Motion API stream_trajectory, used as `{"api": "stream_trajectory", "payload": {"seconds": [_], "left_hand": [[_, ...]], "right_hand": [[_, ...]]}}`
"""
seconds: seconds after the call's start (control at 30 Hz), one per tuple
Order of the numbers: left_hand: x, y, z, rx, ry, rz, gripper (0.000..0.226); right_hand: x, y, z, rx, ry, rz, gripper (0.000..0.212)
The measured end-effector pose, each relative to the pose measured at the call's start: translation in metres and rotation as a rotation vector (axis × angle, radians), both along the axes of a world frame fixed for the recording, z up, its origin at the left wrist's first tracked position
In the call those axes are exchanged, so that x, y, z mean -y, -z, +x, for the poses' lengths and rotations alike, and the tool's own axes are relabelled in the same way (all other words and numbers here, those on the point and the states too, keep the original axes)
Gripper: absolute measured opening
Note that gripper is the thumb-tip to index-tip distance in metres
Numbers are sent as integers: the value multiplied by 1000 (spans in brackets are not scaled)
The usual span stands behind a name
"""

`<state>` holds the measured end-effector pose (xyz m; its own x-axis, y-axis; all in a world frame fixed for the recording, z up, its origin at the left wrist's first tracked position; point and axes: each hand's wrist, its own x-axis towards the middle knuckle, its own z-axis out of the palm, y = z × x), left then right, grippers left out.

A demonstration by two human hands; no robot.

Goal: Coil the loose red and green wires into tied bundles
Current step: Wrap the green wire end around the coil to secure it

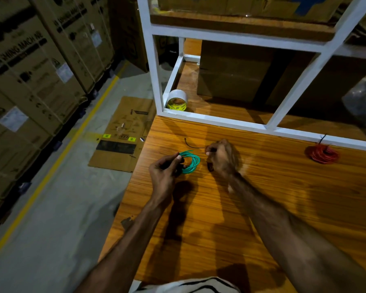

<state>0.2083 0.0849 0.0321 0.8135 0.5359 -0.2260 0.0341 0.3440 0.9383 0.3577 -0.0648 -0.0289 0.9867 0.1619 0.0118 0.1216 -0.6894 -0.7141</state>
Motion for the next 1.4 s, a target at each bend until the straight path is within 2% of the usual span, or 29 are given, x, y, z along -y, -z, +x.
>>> {"api": "stream_trajectory", "payload": {"seconds": [0.27,0.3,0.4,0.57,0.67,0.73,0.87,1.13,1.4], "left_hand": [[7,-1,-1,6,-7,-6,24],[8,-2,-2,13,-11,-6,25],[9,-5,-4,41,-28,-8,25],[17,-15,-9,58,-107,7,22],[24,-22,-12,66,-146,-12,19],[28,-28,-16,91,-168,-26,16],[37,-40,-24,156,-199,-30,11],[49,-49,-34,160,-258,24,21],[58,-49,-39,185,-260,74,22]], "right_hand": [[17,-31,-13,137,-78,-178,13],[19,-39,-18,112,-71,-102,10],[20,-68,-40,-130,5,413,14],[24,-101,-70,-447,68,953,7],[26,-112,-82,-611,58,1158,11],[27,-116,-90,-634,57,1223,12],[26,-127,-108,-535,50,1192,9],[21,-129,-129,-267,49,956,8],[15,-135,-142,-121,52,898,13]]}}
